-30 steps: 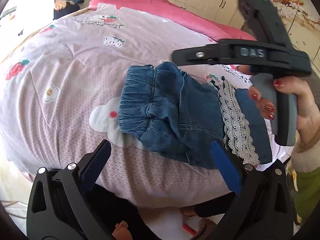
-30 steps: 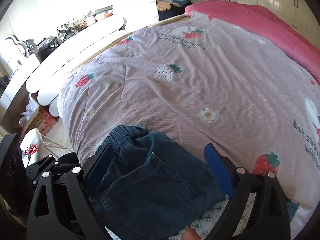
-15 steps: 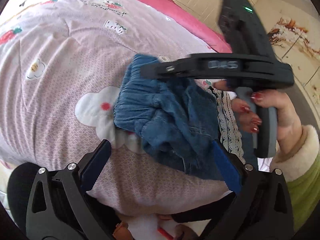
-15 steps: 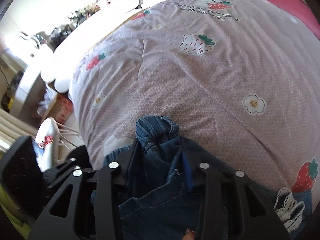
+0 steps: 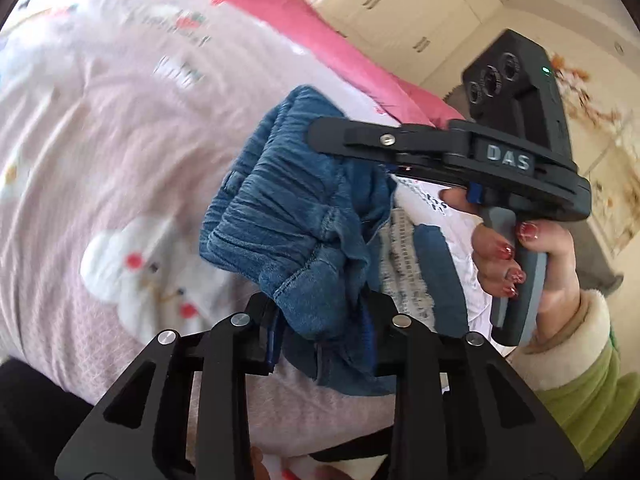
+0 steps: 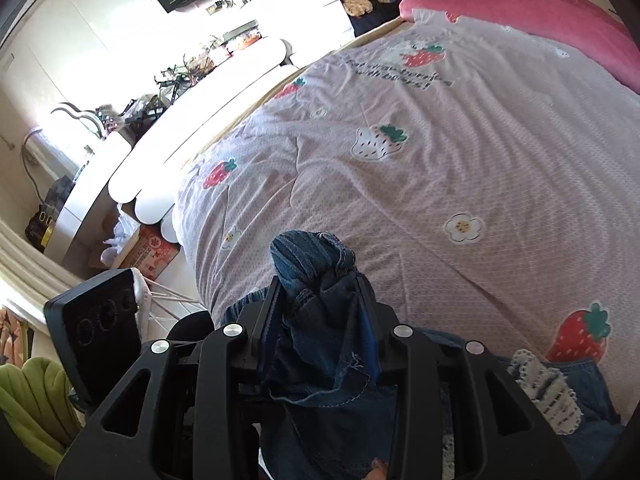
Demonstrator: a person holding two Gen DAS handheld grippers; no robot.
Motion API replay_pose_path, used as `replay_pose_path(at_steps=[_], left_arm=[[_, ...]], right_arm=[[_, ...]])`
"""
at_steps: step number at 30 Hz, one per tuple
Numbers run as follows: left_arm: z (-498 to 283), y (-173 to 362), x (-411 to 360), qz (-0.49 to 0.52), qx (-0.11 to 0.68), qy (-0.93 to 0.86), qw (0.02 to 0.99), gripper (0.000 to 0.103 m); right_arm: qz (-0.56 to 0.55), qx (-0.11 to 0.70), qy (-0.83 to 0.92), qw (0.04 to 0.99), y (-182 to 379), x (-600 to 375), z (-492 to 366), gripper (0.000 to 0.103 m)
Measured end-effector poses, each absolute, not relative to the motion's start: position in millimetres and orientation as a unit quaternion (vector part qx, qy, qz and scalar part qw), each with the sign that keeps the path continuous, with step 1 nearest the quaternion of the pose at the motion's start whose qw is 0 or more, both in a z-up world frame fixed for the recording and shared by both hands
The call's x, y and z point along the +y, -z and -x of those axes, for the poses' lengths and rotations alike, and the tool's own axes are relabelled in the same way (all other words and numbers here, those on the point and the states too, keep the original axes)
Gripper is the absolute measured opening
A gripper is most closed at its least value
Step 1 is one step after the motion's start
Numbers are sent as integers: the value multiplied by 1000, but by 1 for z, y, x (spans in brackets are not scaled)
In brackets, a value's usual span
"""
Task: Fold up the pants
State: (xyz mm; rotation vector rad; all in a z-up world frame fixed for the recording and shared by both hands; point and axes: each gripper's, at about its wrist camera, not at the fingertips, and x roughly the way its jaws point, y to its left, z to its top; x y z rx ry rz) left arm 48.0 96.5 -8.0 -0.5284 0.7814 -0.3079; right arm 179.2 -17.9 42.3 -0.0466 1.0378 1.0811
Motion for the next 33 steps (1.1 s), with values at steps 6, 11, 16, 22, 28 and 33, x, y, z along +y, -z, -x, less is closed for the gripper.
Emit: replay_pose_path(at_steps=[6, 11, 16, 22, 28, 33], left_arm=[[-51, -18, 56, 192, 364, 162, 897, 22], [-53, -27, 13, 142, 367, 185, 901, 23], [-61, -19, -19, 113, 382, 198, 896, 23], [-68, -11, -46, 84, 394, 197, 894, 23], [-66, -7, -70, 49, 392, 207, 895, 44], [-58, 1, -92, 54, 412, 269, 869, 58]], right_arm=[[2, 449, -483, 751, -62, -66, -179, 33], [-24, 440, -470, 765, -61, -124, -176, 35], [-45, 445, -442, 778, -44, -170, -170, 37], [-66, 442, -426, 786, -32, -213, -160, 37], [-80, 444, -406, 795, -27, -241, -153, 49], [-85, 447, -383, 804, -22, -259, -143, 53]])
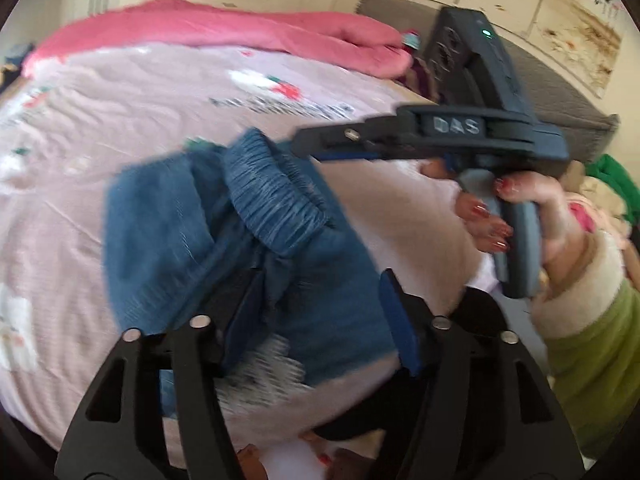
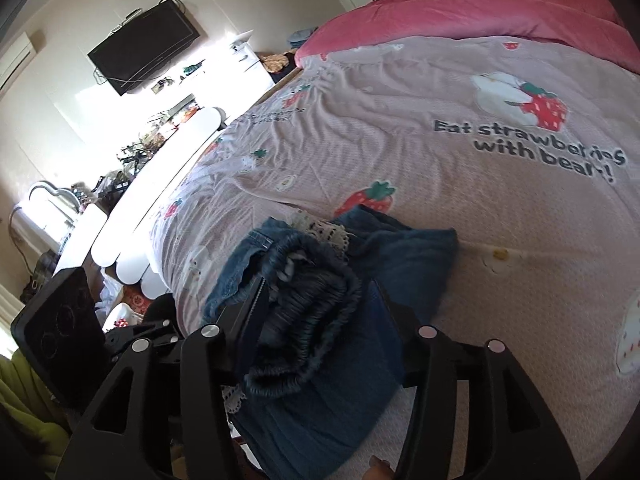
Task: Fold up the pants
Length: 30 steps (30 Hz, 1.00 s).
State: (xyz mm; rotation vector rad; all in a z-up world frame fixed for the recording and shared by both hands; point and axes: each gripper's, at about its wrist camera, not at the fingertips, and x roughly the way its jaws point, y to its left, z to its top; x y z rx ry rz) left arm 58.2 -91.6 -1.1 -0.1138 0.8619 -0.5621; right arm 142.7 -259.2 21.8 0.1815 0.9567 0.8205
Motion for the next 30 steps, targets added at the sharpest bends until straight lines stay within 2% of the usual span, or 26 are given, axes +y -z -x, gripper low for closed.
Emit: replay_pose_path(at_steps=[6, 10, 19, 23, 26, 27, 30], left_arm=[[-38, -17, -69, 97, 406, 294, 860, 70], [-48, -31, -30, 86, 395, 230, 885, 77], [-126, -24, 13, 83, 444, 172, 875, 77], [-145, -16, 1, 75, 460, 188, 865, 77], [-153, -8, -11, 62, 475, 201, 854, 69], [-157, -5, -15, 55, 482, 206, 850, 66], [-162, 5, -21, 45, 496, 208, 842, 64]], right_arm=[[-68, 425, -375, 821, -38, -267, -120, 61], [-32, 406, -392, 825, -55, -255, -96, 64], [47, 392, -434, 810, -51, -190, -26, 65], [177, 364, -425, 810, -34, -148, -5, 65], [255, 333, -429, 800, -25, -127, 0, 62], [280, 325, -432, 793, -22, -121, 1, 58], [339, 300, -433, 779, -14, -106, -1, 52]])
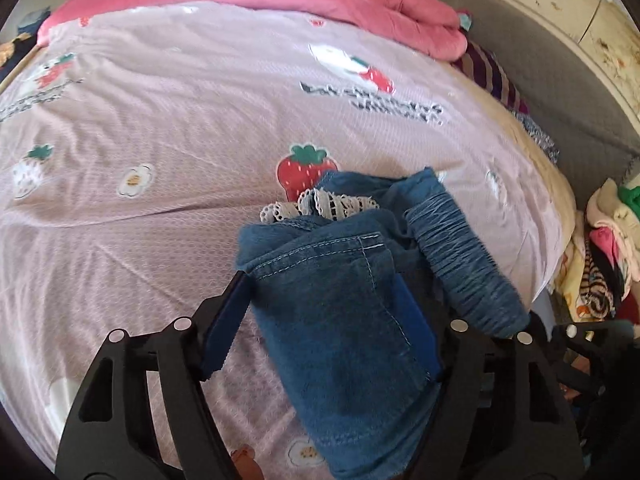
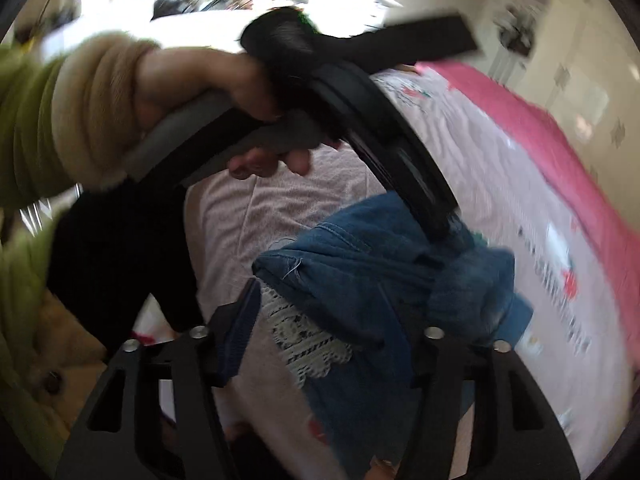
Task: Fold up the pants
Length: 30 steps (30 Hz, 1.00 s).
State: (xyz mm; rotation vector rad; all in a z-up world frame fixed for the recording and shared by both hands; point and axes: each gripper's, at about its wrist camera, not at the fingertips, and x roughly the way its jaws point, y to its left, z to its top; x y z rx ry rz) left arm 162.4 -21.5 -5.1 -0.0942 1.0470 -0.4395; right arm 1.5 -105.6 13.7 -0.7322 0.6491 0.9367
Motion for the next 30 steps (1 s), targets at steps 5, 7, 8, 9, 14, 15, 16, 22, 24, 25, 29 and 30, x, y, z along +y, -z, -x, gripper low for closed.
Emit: replay_pose_path(at_steps=[5, 7, 8, 9, 14, 15, 16, 22, 24, 25, 29, 30], left_arm=[[-172, 14, -24, 43, 504, 208, 837, 64], [-174, 16, -25, 43, 506, 209, 835, 64], [-175, 16, -26, 42, 507, 209, 835, 64], [-175, 17, -28, 38, 507, 208, 836, 64], [-176, 22, -33, 35, 510, 208, 834, 64], [-176, 22, -34, 34, 509, 211, 834, 64], [-176, 22, -34, 34, 508, 213, 834, 64], [-177, 21, -36, 35, 508, 212, 834, 64], [-177, 21, -37, 31, 507, 210, 835, 64], [-177, 20, -37, 30, 507, 209, 836, 64], [-176, 19, -37, 30, 506, 207, 837, 64], [-175, 19, -38, 29, 505, 206, 838, 64]], right_arm=[[417, 261, -437, 753, 1, -88, -1, 50], [446, 246, -440, 740, 10, -81, -1, 51], [453, 247, -446, 731, 13, -76, -1, 47], [452, 252, -454, 725, 15, -76, 1, 33], [454, 266, -488, 696, 16, -90, 15, 8], [451, 269, -487, 698, 15, -95, 16, 8], [442, 277, -489, 699, 14, -101, 17, 8], [393, 271, -484, 733, 3, -115, 23, 13], [385, 247, -496, 738, -6, -109, 29, 15], [383, 241, -500, 738, -7, -106, 29, 15], [413, 230, -493, 730, 4, -82, 24, 15], [422, 232, -491, 726, 9, -79, 23, 15]])
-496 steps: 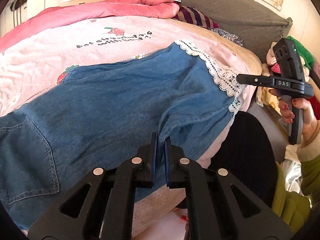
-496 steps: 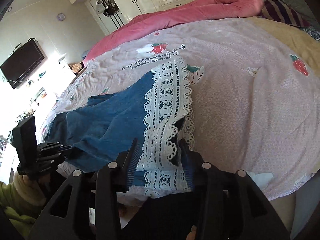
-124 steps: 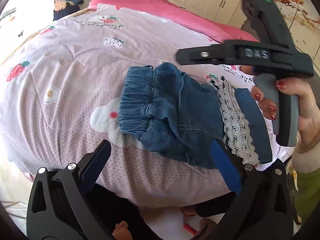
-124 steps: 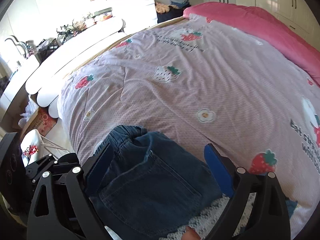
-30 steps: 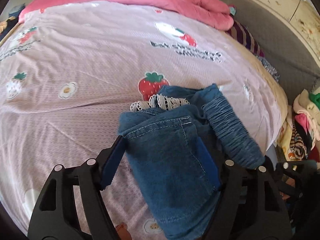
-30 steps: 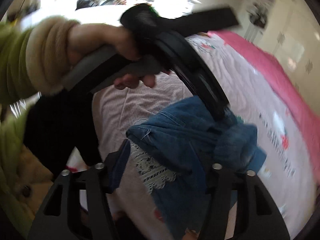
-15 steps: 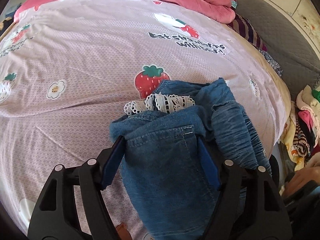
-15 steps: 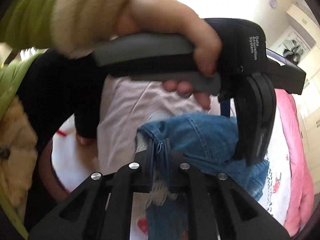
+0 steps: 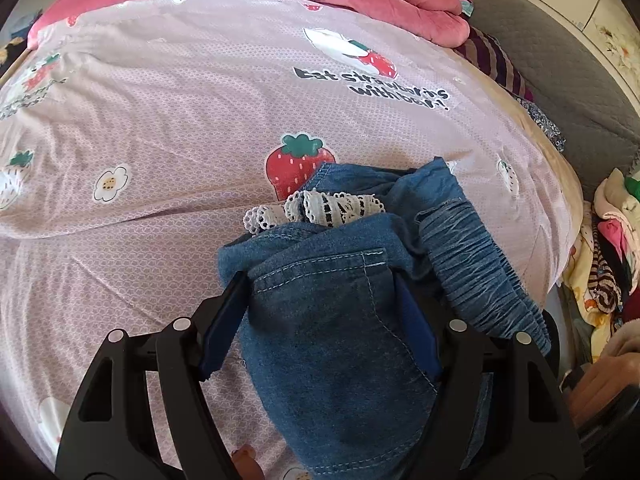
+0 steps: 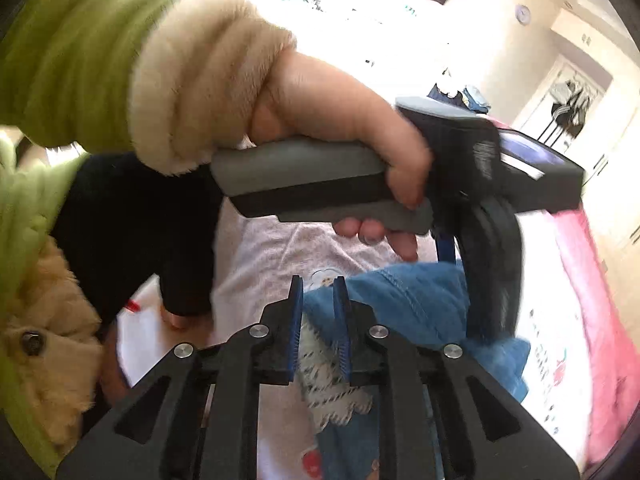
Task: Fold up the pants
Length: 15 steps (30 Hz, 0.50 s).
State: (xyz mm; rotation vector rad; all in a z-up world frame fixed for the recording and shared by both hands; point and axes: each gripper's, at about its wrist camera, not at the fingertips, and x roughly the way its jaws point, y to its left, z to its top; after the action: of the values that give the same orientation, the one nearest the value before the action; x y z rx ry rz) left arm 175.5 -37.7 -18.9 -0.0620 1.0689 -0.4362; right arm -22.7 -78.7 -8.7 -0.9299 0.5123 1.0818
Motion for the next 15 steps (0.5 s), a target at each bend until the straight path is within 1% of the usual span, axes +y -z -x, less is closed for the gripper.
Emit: replay_pose_path(at_steps=[2, 3, 5, 7, 10, 15], left_arm=[[-175, 19, -38, 28, 504, 205, 839, 64], [-175, 19, -38, 27, 503, 205, 839, 64], [-175, 19, -38, 27, 503, 205, 839, 64], [-174, 19, -39, 27, 501, 206, 840, 64], [-173, 19, -40, 25, 499, 205, 841, 64], [-173, 18, -41, 24, 498, 203, 843, 65]], right_arm=[[428, 244, -487, 722, 18, -76, 17, 15], [419, 262, -492, 716, 23, -77, 12, 14], [401, 285, -509, 706, 30, -81, 12, 9], [392, 291, -507, 711, 32, -85, 12, 9], [349, 308, -506, 726, 32, -94, 6, 9], [332, 311, -497, 739, 31, -98, 8, 10]])
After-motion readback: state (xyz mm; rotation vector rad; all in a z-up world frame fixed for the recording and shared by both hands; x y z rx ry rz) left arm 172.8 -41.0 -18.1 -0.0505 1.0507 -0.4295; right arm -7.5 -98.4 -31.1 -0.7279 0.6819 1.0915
